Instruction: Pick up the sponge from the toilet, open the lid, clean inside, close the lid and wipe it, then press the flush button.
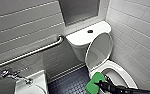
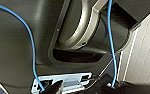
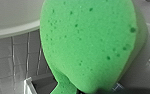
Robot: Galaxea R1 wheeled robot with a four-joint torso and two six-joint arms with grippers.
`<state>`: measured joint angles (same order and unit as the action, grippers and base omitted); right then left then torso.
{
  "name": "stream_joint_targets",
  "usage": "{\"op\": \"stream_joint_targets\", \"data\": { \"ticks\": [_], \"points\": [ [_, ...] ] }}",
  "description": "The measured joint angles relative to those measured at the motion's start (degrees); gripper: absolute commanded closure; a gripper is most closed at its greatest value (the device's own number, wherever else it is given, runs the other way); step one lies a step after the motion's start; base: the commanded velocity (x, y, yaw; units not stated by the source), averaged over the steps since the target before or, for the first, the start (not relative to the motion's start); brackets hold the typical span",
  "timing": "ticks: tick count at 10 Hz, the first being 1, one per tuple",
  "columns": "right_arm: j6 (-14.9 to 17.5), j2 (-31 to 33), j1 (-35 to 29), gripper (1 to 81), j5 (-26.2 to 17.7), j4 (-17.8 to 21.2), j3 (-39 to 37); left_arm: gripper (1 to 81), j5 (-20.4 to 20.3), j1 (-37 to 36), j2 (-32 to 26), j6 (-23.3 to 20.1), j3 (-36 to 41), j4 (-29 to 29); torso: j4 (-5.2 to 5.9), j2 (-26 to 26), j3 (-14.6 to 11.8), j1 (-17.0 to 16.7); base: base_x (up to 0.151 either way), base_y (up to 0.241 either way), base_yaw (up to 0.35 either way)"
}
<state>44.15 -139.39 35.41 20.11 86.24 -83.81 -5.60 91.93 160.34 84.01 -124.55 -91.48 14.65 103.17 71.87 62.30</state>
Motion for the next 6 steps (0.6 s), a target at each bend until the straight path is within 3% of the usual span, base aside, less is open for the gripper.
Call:
{"op": "stream_joint_targets", "data": {
  "ticks": [6],
  "points": [
    [0.2,9.0,5.1,81.1,2.5,-2.3,7.3,1.0,-0.1,0.0,0.4,-0.2,0.0,0.0,0.00,0.0,0.0,0.0,0.000,0.000,0.000]
  ]
}}
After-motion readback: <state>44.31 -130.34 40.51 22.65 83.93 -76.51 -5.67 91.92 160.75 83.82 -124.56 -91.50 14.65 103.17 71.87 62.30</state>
